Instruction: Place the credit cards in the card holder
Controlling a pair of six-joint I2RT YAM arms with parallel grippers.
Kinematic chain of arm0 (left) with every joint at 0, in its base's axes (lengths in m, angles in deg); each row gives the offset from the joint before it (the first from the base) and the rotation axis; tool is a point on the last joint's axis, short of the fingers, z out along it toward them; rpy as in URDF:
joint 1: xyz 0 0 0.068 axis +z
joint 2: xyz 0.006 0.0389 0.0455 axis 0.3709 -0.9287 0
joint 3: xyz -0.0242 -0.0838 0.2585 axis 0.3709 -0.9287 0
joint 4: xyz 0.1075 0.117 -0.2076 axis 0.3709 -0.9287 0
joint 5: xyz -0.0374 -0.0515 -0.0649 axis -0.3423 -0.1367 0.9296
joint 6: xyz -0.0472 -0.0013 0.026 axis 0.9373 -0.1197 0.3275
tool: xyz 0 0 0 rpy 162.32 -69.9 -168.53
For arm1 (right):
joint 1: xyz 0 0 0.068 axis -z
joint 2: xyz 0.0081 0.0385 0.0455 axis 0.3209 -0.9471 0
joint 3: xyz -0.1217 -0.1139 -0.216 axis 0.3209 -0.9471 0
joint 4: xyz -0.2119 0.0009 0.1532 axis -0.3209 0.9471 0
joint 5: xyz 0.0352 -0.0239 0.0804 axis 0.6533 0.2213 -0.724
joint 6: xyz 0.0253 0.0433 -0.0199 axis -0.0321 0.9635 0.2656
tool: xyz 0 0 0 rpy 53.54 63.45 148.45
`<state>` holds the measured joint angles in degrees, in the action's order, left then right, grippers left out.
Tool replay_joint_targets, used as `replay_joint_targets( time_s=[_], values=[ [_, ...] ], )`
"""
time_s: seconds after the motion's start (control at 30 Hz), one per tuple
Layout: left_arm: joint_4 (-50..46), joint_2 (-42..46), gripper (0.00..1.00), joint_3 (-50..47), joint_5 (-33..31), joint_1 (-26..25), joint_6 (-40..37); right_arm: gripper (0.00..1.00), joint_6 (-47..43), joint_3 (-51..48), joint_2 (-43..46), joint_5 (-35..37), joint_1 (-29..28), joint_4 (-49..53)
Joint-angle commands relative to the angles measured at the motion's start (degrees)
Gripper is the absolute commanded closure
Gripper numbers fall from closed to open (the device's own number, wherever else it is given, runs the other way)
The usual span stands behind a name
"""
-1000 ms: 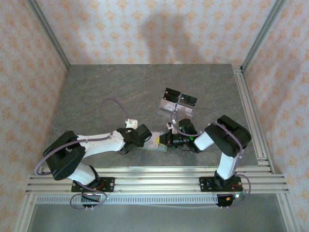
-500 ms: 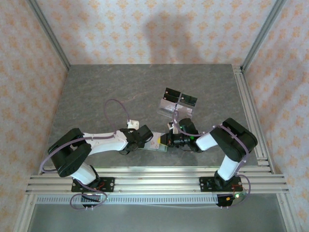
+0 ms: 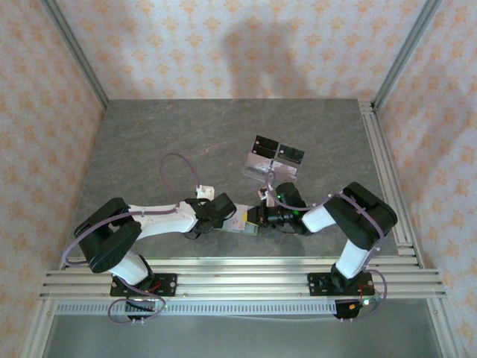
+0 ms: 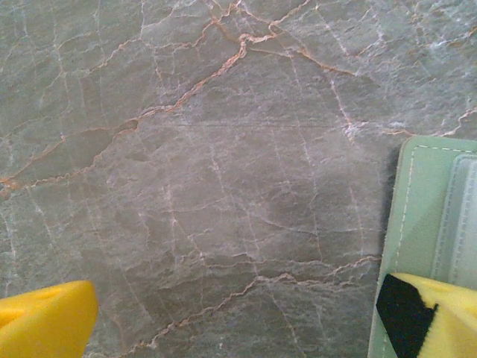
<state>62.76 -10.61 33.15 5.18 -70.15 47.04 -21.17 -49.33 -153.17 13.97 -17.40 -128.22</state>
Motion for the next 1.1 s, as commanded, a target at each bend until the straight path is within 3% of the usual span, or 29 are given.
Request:
replay_joint_targets(
  time_s=[0.0, 1.07],
  values=[
    [-0.8, -2.1, 0.00, -2.0, -2.1, 0.3, 1.2, 1.00, 0.6, 0.8, -0.9, 0.1, -0.8, -3.6],
    [-4.7, -1.8, 0.00, -3.2, -5.2, 0.3, 4.9, 1.00, 3.5, -0.4, -2.7, 4.2, -0.9, -9.4]
  ],
)
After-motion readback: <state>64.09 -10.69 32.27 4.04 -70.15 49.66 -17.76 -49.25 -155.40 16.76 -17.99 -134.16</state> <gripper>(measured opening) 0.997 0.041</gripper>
